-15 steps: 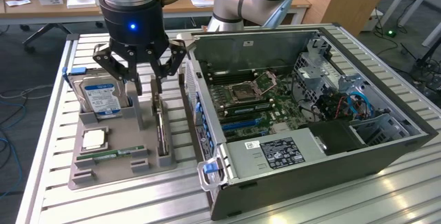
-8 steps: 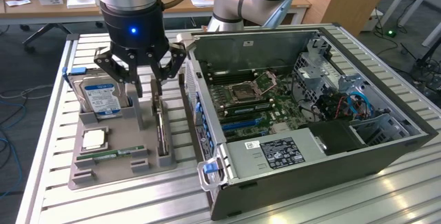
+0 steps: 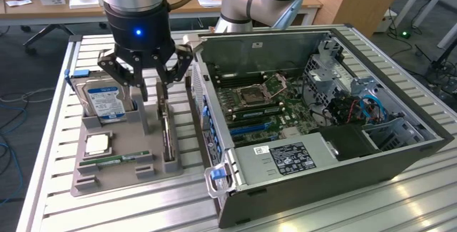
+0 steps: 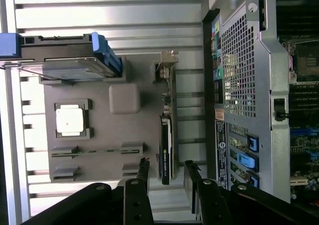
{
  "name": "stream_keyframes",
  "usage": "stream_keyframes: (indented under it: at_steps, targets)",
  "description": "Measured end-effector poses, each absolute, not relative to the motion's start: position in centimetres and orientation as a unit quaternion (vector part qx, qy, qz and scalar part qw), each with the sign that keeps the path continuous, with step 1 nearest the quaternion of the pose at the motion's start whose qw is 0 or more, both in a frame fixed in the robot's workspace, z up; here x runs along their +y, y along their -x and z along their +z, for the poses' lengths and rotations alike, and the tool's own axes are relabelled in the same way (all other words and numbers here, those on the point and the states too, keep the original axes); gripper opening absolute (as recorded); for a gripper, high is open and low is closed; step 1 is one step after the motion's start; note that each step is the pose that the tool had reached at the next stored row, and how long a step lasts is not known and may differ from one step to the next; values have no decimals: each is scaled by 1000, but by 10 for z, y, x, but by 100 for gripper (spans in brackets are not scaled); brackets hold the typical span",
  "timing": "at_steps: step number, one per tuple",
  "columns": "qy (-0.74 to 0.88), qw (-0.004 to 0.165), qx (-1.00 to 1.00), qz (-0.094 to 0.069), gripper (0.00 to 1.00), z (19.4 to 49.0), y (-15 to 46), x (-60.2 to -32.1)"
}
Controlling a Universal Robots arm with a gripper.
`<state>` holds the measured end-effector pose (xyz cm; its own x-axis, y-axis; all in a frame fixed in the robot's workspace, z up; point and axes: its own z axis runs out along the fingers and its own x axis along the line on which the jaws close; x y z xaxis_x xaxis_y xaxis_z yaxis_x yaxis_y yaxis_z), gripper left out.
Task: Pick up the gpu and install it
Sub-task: 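Pick up the gpu and move the gpu toward the slot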
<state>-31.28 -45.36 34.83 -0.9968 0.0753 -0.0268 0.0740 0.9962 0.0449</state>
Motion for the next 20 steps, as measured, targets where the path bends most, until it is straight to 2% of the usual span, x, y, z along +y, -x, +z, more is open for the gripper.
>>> stream_keyframes:
  at_steps: [20]
  targets:
    - [-37, 14, 999, 22, 42, 338, 313, -453]
